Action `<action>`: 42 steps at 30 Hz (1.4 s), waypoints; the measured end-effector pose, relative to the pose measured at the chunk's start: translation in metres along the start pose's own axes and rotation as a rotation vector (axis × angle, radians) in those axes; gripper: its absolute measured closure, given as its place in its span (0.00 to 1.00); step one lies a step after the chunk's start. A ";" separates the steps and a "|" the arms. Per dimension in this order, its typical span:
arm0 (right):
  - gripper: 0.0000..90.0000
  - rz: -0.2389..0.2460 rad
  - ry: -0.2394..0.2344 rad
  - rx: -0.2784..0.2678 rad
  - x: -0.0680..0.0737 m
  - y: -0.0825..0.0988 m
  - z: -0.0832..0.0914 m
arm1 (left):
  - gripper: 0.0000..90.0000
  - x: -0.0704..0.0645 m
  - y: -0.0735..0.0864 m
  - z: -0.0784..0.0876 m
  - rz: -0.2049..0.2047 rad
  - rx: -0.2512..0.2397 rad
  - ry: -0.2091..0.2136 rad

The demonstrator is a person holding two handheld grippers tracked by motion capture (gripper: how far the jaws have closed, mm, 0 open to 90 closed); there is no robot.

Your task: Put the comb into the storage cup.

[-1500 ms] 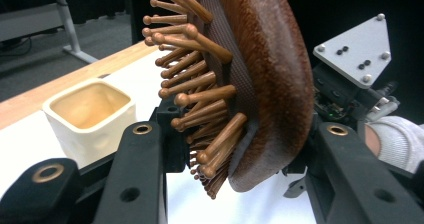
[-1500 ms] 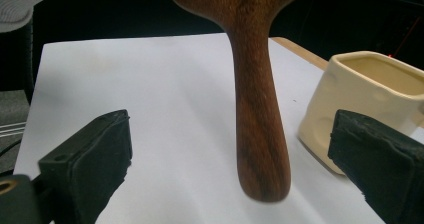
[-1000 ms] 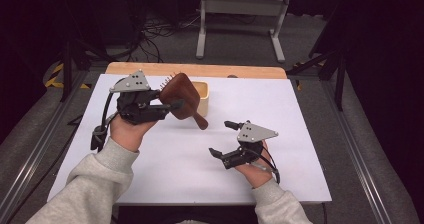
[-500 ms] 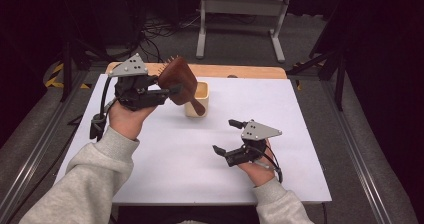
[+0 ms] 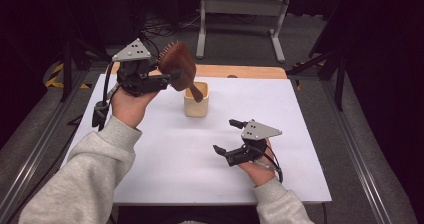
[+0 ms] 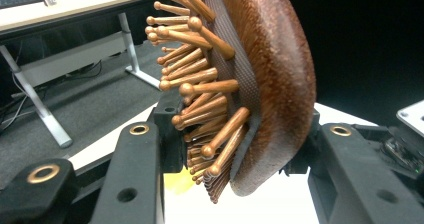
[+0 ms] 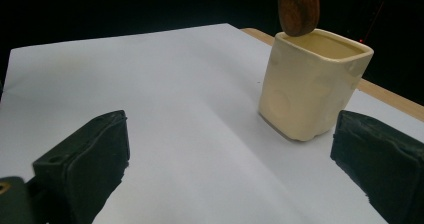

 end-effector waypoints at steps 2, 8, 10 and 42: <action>0.03 0.002 0.000 -0.001 0.000 0.000 0.000 | 0.63 0.002 -0.001 -0.003 -0.007 0.000 -0.017; 0.03 0.001 0.001 -0.004 -0.001 0.000 0.000 | 0.63 0.007 -0.002 -0.011 0.009 -0.002 -0.036; 0.03 0.001 0.001 -0.004 -0.001 0.000 0.000 | 0.63 0.009 -0.003 -0.014 0.010 -0.004 -0.044; 0.03 -0.004 -0.007 -0.010 -0.002 0.000 0.001 | 0.62 0.028 0.007 -0.055 0.059 0.026 -0.175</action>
Point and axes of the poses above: each handheld gripper's, and its own axes: z roughly backward along the jaws, y roughly out of its underside, x roughly to its left, the point moved 3 cm from there along -z, roughly forward along the jaws, and after that the axes turned 3 degrees about -x, right-handed, at the moved point
